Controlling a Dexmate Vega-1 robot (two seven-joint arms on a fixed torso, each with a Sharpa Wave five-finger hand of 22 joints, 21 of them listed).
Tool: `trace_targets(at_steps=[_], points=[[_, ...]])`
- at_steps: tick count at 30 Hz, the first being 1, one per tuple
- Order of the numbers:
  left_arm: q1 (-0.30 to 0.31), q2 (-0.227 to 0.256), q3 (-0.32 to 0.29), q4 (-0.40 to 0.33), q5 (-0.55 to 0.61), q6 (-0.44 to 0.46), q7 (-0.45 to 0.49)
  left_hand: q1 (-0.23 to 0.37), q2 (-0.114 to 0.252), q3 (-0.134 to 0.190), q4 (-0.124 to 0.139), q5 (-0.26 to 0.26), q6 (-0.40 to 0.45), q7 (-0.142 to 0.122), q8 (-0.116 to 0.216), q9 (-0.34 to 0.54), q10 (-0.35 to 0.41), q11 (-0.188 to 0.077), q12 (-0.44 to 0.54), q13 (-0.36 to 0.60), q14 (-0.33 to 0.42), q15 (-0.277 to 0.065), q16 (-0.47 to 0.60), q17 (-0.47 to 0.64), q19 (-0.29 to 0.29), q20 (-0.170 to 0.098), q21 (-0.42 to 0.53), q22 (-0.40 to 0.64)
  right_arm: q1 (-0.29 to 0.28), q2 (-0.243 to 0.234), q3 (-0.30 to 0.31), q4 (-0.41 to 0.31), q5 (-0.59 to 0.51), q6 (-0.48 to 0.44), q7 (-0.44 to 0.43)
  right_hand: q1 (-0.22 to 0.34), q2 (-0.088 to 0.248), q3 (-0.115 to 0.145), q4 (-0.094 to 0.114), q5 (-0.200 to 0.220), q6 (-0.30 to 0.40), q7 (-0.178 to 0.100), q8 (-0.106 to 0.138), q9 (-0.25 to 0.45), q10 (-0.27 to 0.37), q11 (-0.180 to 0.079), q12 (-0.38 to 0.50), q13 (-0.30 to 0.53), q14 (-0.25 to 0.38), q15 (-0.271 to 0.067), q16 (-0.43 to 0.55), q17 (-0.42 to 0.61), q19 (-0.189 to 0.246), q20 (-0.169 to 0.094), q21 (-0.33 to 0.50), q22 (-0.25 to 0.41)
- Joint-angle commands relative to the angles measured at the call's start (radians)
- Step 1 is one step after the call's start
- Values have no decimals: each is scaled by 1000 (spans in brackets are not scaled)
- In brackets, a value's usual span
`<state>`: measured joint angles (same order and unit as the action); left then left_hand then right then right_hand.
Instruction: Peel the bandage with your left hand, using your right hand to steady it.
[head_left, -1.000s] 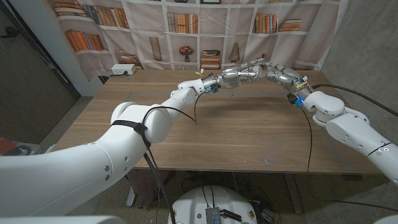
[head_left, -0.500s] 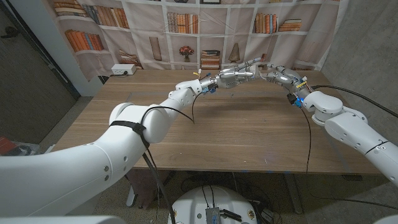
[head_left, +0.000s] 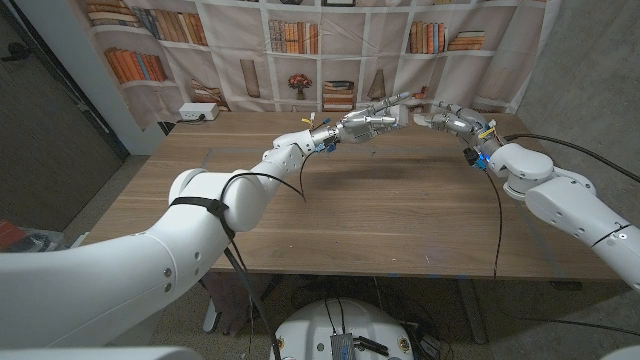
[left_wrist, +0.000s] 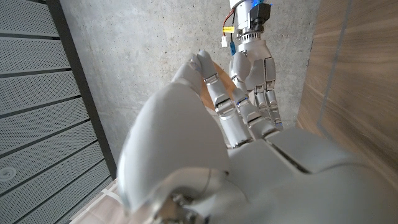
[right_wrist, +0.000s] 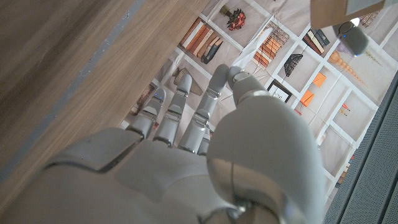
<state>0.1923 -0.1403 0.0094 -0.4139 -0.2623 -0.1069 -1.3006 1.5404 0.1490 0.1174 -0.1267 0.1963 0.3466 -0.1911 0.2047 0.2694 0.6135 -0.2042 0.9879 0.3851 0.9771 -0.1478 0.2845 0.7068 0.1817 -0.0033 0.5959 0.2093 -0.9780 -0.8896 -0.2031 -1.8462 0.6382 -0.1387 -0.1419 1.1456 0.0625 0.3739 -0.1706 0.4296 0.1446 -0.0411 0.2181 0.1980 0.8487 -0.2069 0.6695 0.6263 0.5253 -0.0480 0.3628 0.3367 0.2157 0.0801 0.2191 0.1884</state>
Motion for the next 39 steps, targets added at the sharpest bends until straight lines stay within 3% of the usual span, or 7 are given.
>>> trace_targets(at_steps=[1,3,6,16,26,34,39], points=[[-6,120,170,20,-252,-98,-77,5,-2,4,-2,-3,1,2,-4,2,-3,0,9,1,11,-94,-1,5,-3,-1,8,0,-27,-12,27,-65,-9,-70,-92,10,1,0,3,7,9,-4,-1,1,4,-4,4,4,8,-176,6,5,8,-4,9,4],[-6,176,327,10,-429,-119,-77,5,-2,4,-2,-3,1,1,-3,2,-4,0,9,0,11,-94,-2,5,-4,-1,9,0,-30,-12,29,-71,-10,-80,-102,11,1,0,3,7,8,-4,-1,1,4,-4,4,5,8,-176,6,6,8,-4,9,4],[-16,232,479,6,-592,-140,-77,5,-2,4,-2,-3,1,0,-4,2,-5,0,8,-1,11,-94,-2,5,-4,-1,9,0,-36,-11,34,-86,-8,-101,-124,11,1,0,4,8,8,-4,-2,1,3,-4,4,5,9,-175,7,7,8,-5,9,4],[-15,324,736,-39,-903,-212,-77,4,-2,4,-2,-3,0,-1,-4,2,-4,0,10,0,12,-94,-4,6,-4,-2,12,0,-60,6,34,-151,-28,-137,-197,13,0,3,4,11,9,-4,-3,1,2,-4,4,8,11,-174,6,9,9,-6,9,4],[-13,392,883,-120,-1060,-278,-77,4,-3,4,-3,-4,1,1,-4,2,-4,0,10,-1,13,-94,-5,7,-5,-2,13,-1,-45,16,11,-168,-50,-144,-192,11,-1,4,6,13,10,-4,-3,1,2,-4,4,10,13,-173,5,11,9,-5,9,4],[7,389,867,-127,-1076,-293,-77,4,-3,4,-2,-4,0,-2,-4,2,-5,0,11,-2,14,-94,-6,9,-6,-2,15,-1,-10,33,-16,-112,-57,-110,-141,10,-2,4,7,15,9,-4,-4,2,2,-5,3,12,15,-173,5,13,8,-5,9,4],[-4,371,847,-79,-1036,-304,-77,4,-2,5,-2,-3,2,-1,-3,2,-5,0,11,-3,14,-94,-7,9,-7,-3,16,-1,21,38,-35,-77,-63,-100,-110,9,-4,4,7,16,10,-5,-5,2,2,-5,3,13,15,-173,4,14,7,-4,8,4]])
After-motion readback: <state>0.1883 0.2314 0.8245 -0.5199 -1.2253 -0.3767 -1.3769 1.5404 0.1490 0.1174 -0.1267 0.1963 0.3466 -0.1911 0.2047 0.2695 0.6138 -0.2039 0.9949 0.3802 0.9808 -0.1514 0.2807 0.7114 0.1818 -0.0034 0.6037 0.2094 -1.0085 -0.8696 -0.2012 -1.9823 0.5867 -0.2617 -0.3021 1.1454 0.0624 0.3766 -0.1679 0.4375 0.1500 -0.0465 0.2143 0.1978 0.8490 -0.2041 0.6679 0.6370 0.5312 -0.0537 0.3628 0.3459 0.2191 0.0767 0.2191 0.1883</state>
